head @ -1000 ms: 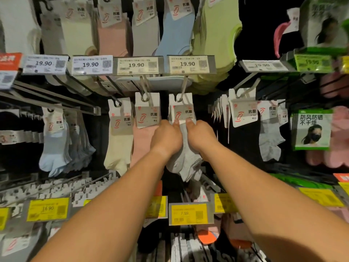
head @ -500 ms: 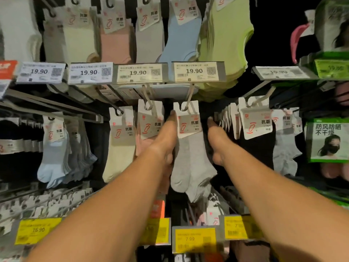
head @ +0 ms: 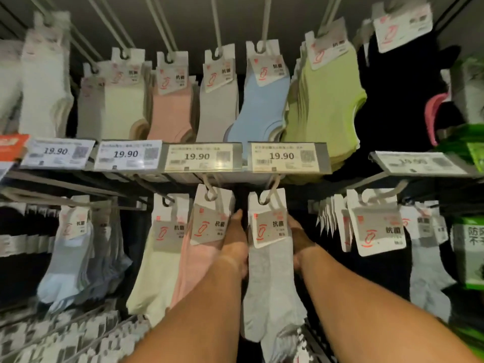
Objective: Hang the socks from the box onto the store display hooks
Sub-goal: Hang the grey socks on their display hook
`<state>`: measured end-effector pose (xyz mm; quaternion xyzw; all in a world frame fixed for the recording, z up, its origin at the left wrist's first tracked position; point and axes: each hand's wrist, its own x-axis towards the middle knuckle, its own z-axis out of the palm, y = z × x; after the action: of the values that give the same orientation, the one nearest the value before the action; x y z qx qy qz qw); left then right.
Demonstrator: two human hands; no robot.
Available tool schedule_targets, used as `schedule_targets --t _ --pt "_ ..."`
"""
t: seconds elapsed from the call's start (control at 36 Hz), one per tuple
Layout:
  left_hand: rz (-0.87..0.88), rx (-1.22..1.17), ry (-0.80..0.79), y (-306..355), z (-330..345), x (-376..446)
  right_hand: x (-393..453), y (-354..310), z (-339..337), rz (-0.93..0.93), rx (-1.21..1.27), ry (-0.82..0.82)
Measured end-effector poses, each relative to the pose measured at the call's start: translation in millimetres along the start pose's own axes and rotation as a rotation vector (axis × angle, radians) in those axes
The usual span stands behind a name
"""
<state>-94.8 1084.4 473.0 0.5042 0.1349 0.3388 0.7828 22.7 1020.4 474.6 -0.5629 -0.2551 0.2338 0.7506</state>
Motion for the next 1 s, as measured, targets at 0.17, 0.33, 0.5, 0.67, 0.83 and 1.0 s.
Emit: schedule_targets --t 0.17,0.33,0.5,0.67,0.83,1.0 --pt "-0.051 -0.015 -0.075 -4 -2 4 -5 2 0 -0.012 0.005 0.016" --pt "-0.078 0.044 -0.145 -5 -11 -17 -32 11 -12 0.006 0.135 0.035" --pt "-0.04 0.073 -0.139 -11 -3 -34 -66 15 5 -0.016 0.01 -0.096" --pt "-0.012 0.182 -0.182 -9 -6 -44 -94 4 -12 -0.015 -0.006 -0.009" --pt "0.019 0.296 -0.176 -24 -6 -70 -133 25 1 -0.118 -0.312 -0.071" --pt "0.038 0.416 -0.04 -34 -6 -85 -129 49 4 -0.218 -0.664 0.1"
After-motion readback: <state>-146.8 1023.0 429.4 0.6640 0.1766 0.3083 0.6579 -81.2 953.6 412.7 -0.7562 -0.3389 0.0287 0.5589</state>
